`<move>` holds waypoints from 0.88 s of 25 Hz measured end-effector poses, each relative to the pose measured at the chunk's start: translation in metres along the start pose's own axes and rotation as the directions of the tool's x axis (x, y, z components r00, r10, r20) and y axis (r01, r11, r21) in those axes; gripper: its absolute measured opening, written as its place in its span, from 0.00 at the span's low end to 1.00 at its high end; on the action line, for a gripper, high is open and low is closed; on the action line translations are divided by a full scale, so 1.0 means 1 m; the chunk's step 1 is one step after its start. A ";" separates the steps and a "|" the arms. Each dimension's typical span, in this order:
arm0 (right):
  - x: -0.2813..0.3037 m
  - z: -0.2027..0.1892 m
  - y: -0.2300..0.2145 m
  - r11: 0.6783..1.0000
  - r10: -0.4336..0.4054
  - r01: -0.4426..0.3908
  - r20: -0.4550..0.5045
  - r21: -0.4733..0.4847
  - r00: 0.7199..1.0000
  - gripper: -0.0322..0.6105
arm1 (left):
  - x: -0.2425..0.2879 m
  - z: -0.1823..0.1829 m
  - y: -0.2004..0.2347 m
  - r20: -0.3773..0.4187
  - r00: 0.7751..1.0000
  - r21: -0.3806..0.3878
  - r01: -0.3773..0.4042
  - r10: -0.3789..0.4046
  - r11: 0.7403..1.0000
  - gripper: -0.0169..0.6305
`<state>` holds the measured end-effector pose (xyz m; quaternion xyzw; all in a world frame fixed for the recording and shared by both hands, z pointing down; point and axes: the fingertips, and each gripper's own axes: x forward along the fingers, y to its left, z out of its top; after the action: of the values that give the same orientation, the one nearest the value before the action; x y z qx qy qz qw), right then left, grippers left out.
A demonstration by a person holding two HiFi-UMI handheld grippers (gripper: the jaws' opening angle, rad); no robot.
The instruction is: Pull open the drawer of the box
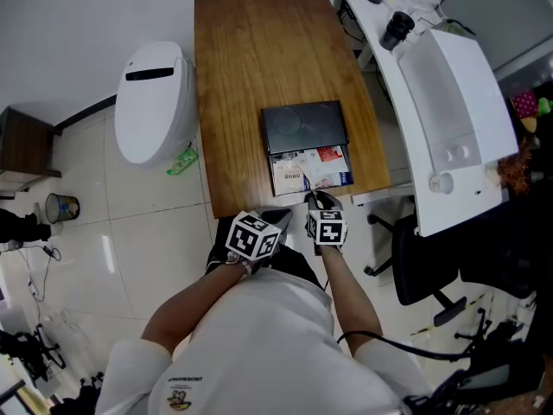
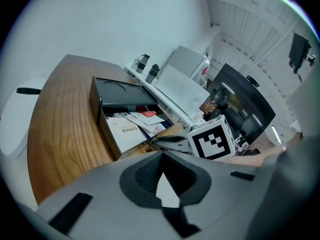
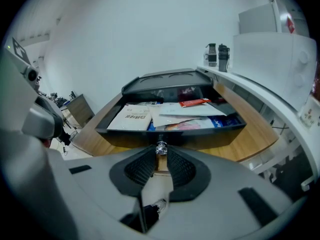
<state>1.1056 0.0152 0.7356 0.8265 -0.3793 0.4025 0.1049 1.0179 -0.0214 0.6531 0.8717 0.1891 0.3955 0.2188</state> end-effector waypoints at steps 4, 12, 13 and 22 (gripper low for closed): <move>-0.003 0.000 0.002 1.000 0.003 -0.003 0.013 0.003 1.000 0.14 | -0.001 -0.002 -0.003 -0.001 1.000 0.000 -0.003 0.003 1.000 0.03; -0.005 -0.001 0.002 1.000 0.014 -0.014 0.022 -0.003 1.000 0.14 | -0.002 -0.008 -0.007 0.001 1.000 -0.001 -0.014 0.014 1.000 0.03; -0.004 -0.001 0.002 1.000 0.014 -0.014 0.021 -0.002 1.000 0.14 | -0.002 -0.008 -0.007 0.002 1.000 -0.003 -0.016 0.016 1.000 0.03; 0.001 -0.003 -0.001 1.000 0.024 -0.024 0.015 -0.001 1.000 0.14 | -0.015 -0.011 -0.004 0.031 0.998 -0.023 -0.061 0.061 0.998 0.03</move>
<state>1.1051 0.0168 0.7389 0.8248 -0.3901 0.3974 0.0973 0.9997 -0.0228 0.6478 0.8807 0.1546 0.3903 0.2193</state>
